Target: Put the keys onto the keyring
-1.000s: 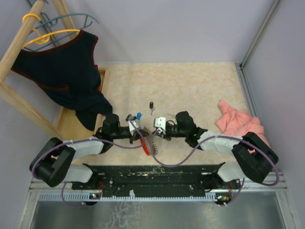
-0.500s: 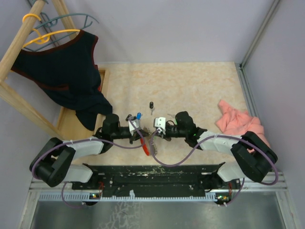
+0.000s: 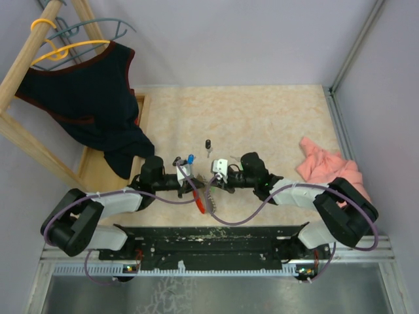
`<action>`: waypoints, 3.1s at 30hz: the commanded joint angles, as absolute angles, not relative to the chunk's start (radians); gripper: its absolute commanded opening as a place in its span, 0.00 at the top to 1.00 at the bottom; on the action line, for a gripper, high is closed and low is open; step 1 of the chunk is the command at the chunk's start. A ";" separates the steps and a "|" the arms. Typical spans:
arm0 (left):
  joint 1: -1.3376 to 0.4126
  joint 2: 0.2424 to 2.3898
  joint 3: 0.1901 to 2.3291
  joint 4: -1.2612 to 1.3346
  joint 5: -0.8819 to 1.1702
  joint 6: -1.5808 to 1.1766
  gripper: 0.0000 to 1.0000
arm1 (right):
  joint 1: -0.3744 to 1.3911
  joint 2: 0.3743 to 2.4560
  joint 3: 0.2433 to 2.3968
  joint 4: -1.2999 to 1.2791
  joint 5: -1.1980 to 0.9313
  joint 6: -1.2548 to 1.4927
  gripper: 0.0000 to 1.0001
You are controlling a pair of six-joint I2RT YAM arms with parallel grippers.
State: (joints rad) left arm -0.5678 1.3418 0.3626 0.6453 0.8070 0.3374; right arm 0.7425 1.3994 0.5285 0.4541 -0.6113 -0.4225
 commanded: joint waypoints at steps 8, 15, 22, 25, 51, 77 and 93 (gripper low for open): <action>-0.577 1.344 0.395 0.657 0.869 0.347 0.98 | 0.708 1.396 0.543 0.619 -0.762 -0.381 1.00; -0.577 1.343 0.397 0.652 0.872 0.348 0.98 | 0.693 1.413 0.558 0.577 -0.824 -0.408 1.00; -0.575 1.332 0.389 0.649 0.836 0.351 0.98 | 0.641 1.343 0.510 0.555 -0.784 -0.392 1.00; -0.575 1.335 0.390 0.654 0.835 0.352 0.98 | 0.639 1.301 0.493 0.529 -0.769 -0.382 1.00; -0.575 1.340 0.385 0.688 0.856 0.333 0.98 | 0.659 1.452 0.478 0.733 -0.849 -0.294 1.00; -0.575 1.340 0.386 0.688 0.866 0.328 0.98 | 0.658 1.455 0.484 0.758 -0.863 -0.267 1.00; -0.575 1.346 0.379 0.722 0.882 0.307 0.98 | 0.669 1.494 0.487 0.859 -0.877 -0.190 1.00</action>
State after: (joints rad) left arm -0.5716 1.3426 0.3664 0.6586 0.8459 0.3126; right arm 0.6575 1.4849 0.4595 0.7322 -0.8398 -0.2371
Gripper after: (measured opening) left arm 0.019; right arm 0.006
